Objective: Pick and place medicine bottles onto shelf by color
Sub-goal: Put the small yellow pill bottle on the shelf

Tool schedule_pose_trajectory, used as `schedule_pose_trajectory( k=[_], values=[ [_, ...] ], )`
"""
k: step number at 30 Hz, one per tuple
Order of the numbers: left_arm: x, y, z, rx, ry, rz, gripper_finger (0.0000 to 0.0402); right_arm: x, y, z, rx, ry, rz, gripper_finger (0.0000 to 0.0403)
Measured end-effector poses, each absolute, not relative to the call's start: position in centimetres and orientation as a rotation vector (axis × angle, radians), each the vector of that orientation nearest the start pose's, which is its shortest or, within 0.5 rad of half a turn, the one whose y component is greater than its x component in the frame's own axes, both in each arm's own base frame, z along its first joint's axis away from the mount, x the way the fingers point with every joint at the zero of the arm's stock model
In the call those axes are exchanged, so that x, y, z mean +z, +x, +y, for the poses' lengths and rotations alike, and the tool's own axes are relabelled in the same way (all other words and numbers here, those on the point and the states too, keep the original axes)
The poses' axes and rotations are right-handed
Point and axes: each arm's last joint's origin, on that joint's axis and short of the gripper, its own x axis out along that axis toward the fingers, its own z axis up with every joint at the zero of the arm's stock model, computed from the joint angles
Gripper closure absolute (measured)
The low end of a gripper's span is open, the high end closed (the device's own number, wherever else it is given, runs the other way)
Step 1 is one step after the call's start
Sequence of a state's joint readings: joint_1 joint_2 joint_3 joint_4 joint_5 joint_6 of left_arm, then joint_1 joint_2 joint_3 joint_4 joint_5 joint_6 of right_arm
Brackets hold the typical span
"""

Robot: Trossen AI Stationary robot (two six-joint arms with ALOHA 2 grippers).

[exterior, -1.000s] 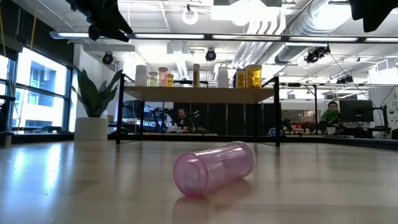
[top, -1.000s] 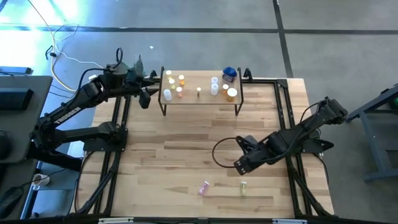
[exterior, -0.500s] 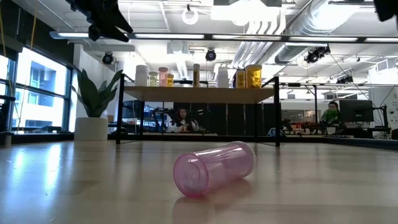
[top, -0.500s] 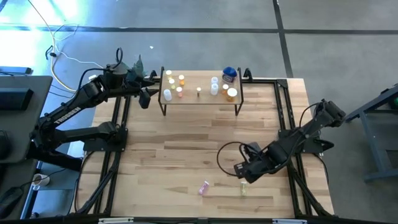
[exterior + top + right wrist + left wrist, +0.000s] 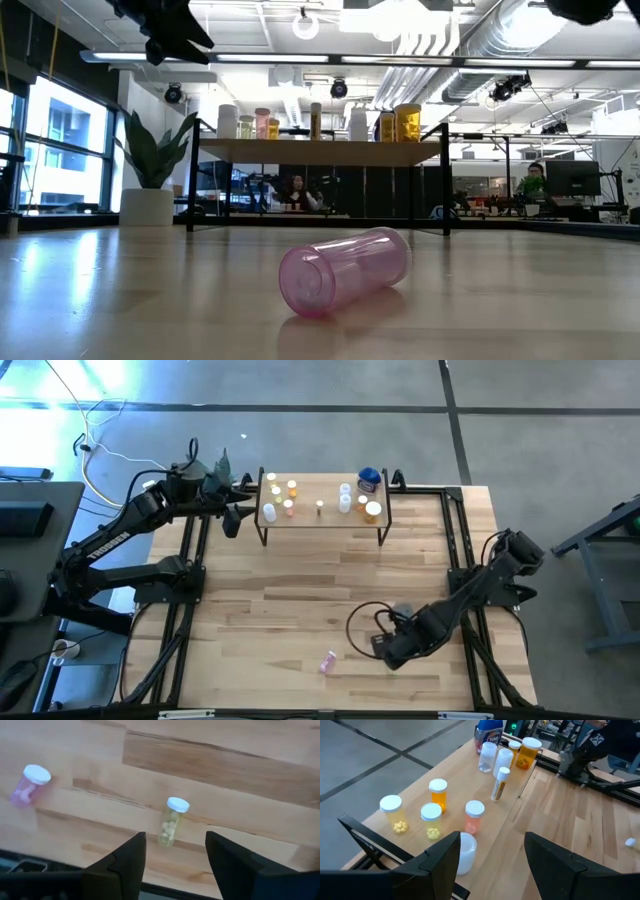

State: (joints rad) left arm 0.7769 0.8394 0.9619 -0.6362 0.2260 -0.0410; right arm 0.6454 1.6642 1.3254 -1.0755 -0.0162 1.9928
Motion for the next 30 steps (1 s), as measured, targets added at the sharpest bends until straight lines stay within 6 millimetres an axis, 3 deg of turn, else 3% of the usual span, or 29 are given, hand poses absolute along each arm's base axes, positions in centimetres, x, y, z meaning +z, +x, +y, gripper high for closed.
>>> schedule_pose_trajectory(
  k=[15,30],
  values=[
    [34.2,12.1,11.0,0.547,-0.28,0.449,0.0192,18.4,26.9,20.8,-1.065,1.138,1.379,0.0206],
    [34.2,12.1,11.0,0.547,-0.279,0.448,0.0192,16.1,26.4,23.8,-1.114,1.22,1.314,0.0209]
  ],
)
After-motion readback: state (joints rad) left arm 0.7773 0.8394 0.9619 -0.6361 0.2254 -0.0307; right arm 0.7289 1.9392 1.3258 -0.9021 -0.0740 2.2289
